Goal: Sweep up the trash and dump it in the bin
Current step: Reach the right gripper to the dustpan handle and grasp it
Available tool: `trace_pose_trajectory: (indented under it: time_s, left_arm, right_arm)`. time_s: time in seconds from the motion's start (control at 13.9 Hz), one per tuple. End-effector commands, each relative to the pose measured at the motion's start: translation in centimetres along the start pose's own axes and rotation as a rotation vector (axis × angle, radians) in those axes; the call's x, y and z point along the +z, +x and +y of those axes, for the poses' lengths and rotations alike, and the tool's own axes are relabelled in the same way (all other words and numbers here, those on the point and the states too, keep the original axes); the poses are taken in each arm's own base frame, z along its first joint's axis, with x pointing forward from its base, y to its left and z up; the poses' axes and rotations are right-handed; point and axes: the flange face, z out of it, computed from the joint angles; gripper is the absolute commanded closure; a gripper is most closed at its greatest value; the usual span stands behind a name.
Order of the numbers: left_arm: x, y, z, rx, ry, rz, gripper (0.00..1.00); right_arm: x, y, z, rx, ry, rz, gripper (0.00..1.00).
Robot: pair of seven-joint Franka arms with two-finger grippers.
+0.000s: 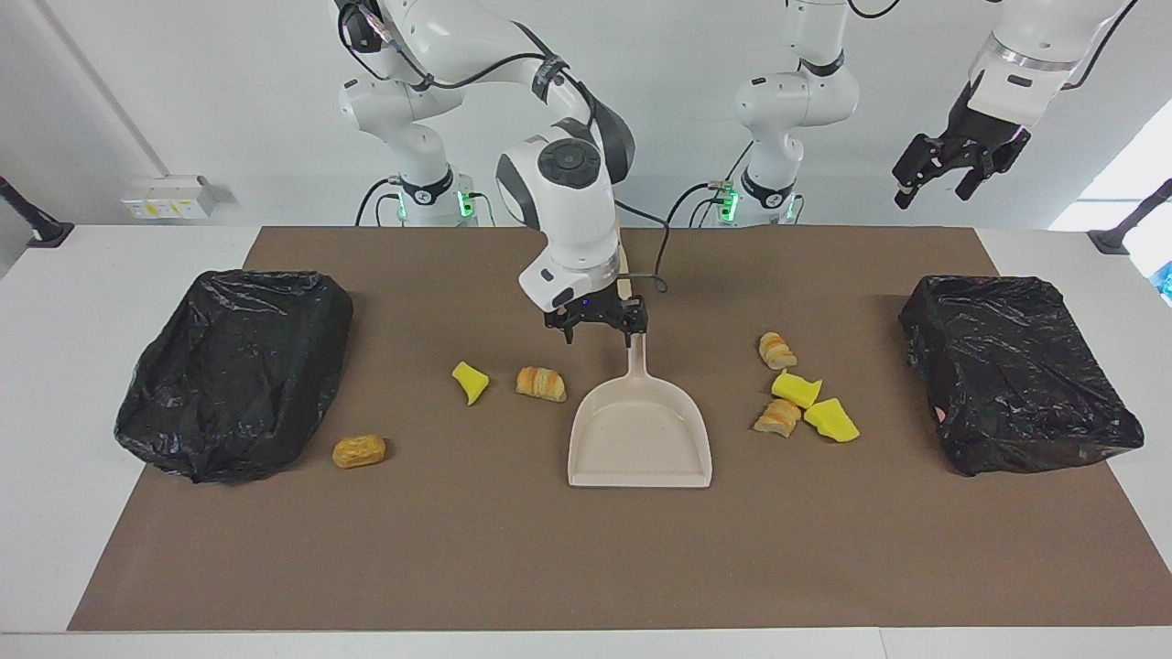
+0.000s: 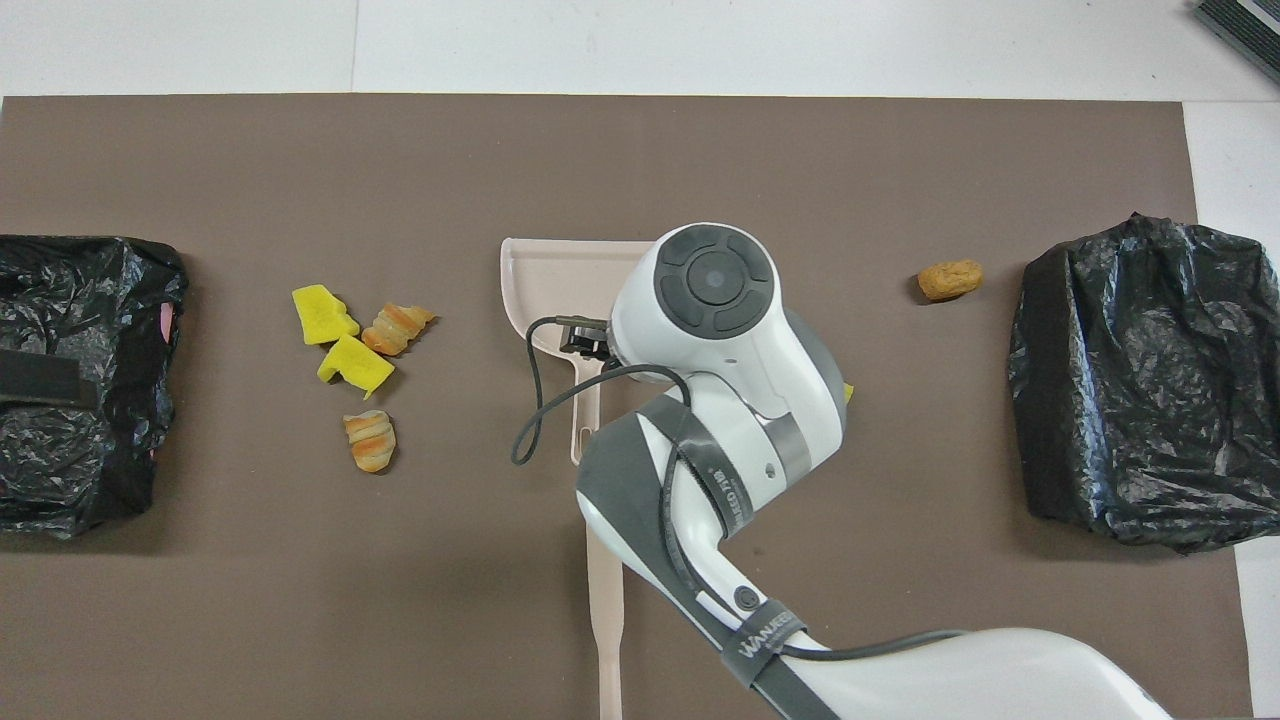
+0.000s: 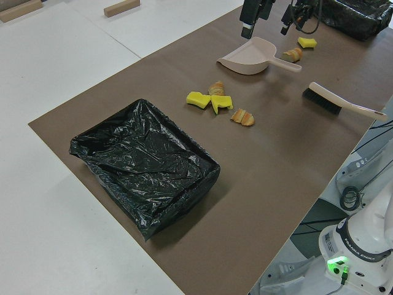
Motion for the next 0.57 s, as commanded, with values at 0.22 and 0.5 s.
trace_pose_trajectory:
  time_s: [0.22,0.5]
  left_arm:
    - [-0.4,0.1,-0.1,-0.002,-0.006,-0.003,0.00]
    - [-0.4,0.1,-0.1,-0.002,-0.006,-0.003,0.00]
  right_arm:
    - [4.9,-0.6,-4.2,-0.064,-0.049,0.068,0.00]
    - [6.3,-1.3,-3.7,-0.087,-0.082,0.057,0.00]
